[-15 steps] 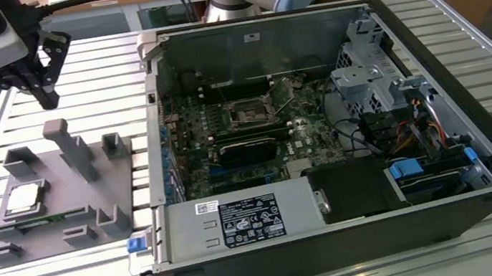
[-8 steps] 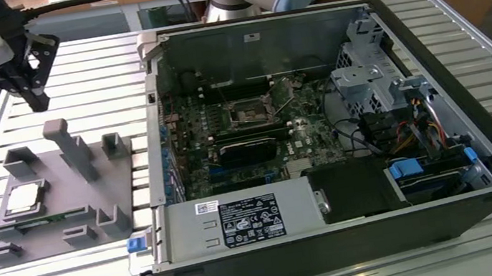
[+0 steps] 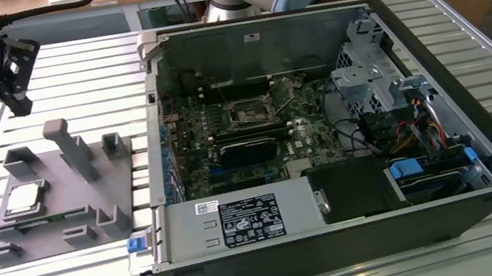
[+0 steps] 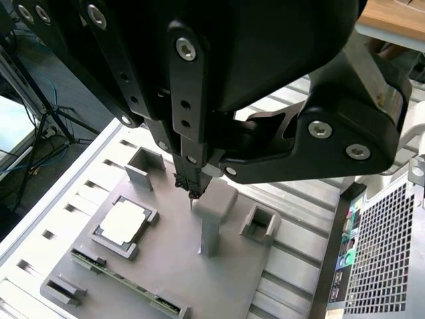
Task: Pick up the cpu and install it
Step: 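Reach for the cpu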
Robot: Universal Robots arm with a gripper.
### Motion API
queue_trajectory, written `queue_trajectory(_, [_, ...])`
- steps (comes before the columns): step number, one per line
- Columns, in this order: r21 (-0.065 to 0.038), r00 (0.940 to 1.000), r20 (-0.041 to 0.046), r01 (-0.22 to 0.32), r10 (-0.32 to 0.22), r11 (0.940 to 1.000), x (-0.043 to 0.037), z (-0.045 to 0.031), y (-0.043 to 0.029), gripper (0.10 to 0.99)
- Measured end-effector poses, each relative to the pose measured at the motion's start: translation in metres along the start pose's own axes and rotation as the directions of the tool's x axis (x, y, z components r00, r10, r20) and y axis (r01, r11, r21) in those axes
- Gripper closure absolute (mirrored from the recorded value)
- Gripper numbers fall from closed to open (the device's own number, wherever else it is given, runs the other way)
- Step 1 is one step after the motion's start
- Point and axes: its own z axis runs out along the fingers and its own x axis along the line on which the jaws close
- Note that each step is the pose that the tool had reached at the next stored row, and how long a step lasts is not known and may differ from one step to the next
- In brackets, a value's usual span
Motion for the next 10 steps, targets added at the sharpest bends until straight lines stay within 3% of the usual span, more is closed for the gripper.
queue_trajectory(10, [0.0, 1.0, -0.0025, 0.0, 0.0, 1.0, 0.0284, 0.0031, -0.0023, 0.98])
